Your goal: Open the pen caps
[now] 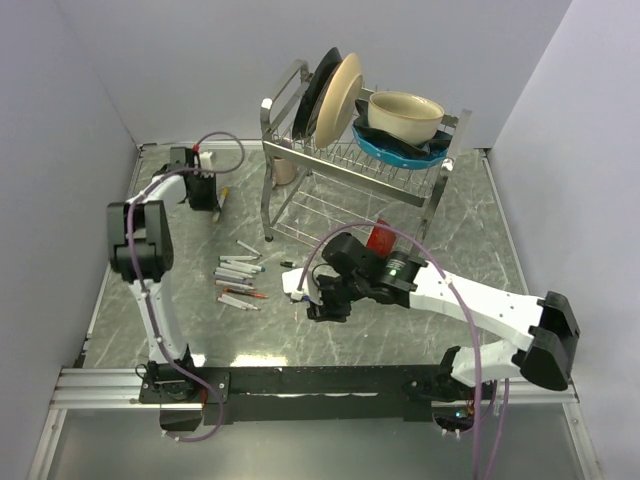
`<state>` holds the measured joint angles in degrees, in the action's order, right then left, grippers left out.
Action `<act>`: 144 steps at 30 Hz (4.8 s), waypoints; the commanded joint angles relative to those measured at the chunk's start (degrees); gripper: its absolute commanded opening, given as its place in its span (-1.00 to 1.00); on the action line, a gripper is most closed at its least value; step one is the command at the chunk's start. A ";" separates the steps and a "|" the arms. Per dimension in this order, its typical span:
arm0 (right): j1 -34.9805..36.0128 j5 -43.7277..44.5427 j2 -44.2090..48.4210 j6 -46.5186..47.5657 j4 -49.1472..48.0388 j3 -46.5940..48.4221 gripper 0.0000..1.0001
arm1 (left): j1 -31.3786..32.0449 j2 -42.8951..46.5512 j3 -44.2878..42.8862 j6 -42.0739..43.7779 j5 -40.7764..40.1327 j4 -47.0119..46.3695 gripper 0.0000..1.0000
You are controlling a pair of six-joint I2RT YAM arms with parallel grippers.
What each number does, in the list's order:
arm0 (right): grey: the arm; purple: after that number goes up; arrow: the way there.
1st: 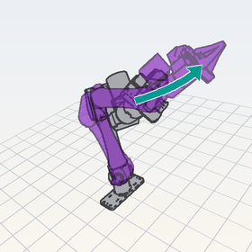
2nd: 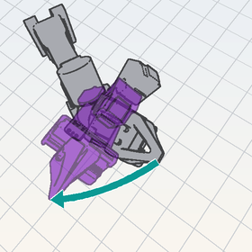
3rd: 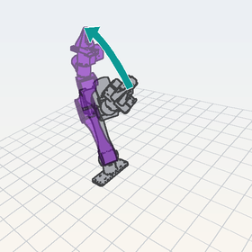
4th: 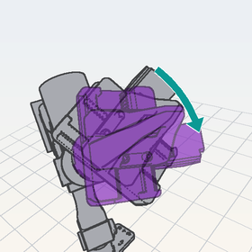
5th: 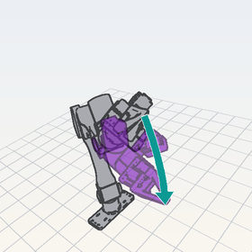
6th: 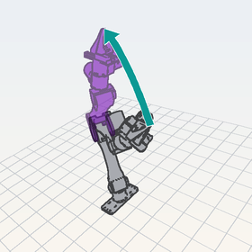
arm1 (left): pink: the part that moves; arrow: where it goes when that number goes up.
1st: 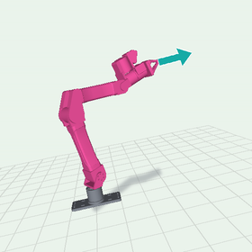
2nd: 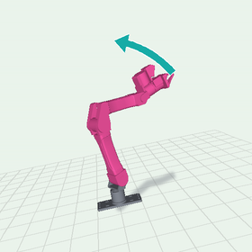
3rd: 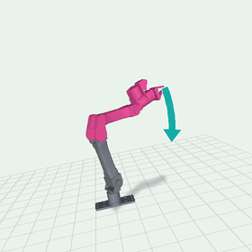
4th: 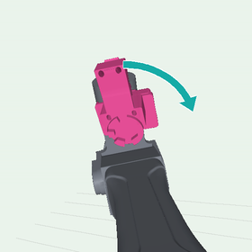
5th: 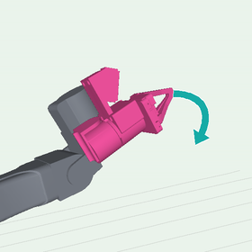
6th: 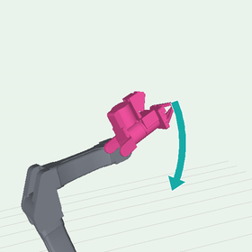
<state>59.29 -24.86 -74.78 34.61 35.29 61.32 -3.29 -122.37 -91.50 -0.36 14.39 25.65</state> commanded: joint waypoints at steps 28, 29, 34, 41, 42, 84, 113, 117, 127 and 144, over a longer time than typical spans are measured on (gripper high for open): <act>0.39 -7.75 14.31 21.29 -13.57 -18.08 0.42 | 19.62 70.96 57.93 -33.56 27.79 7.93 -0.98; 0.22 -7.48 14.58 21.20 -13.84 -18.16 0.42 | 21.46 70.60 58.19 -34.52 27.88 7.58 -0.98; -0.31 -5.02 14.32 21.81 -15.51 -19.22 0.42 | 32.19 67.79 58.19 -36.90 29.02 3.45 -0.98; -0.14 -4.49 12.82 21.64 -16.21 -19.66 0.37 | 43.27 61.46 57.67 -40.15 30.69 -4.55 -0.98; -0.05 -4.49 12.56 21.81 -16.13 -19.66 0.36 | 45.02 60.07 57.32 -40.42 30.61 -5.43 -0.98; -3.99 -10.38 2.89 -7.79 -11.55 -5.25 -1.00 | 47.76 99.40 70.04 -64.91 -18.94 -23.85 0.99; -10.33 -10.38 -5.72 -28.63 -17.62 -2.70 -1.00 | 49.70 85.19 74.98 -70.22 -20.99 -43.75 -0.27; -10.42 -11.52 -5.72 -28.55 -17.36 -2.70 -1.00 | 49.70 84.66 73.66 -68.20 -21.51 -41.74 -0.87; -9.89 -12.40 -8.89 -24.42 -11.65 -0.50 -1.00 | 42.09 96.61 58.74 -66.00 -48.07 -4.92 -0.99; -8.66 -2.57 -16.53 -17.56 -5.23 3.10 -1.00 | 22.27 96.17 65.57 -66.34 -28.28 -1.39 -0.99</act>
<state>50.26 -32.16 -86.80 13.26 25.63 61.06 19.20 -28.42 -29.34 -65.41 -15.73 21.89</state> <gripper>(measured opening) 0.215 0.153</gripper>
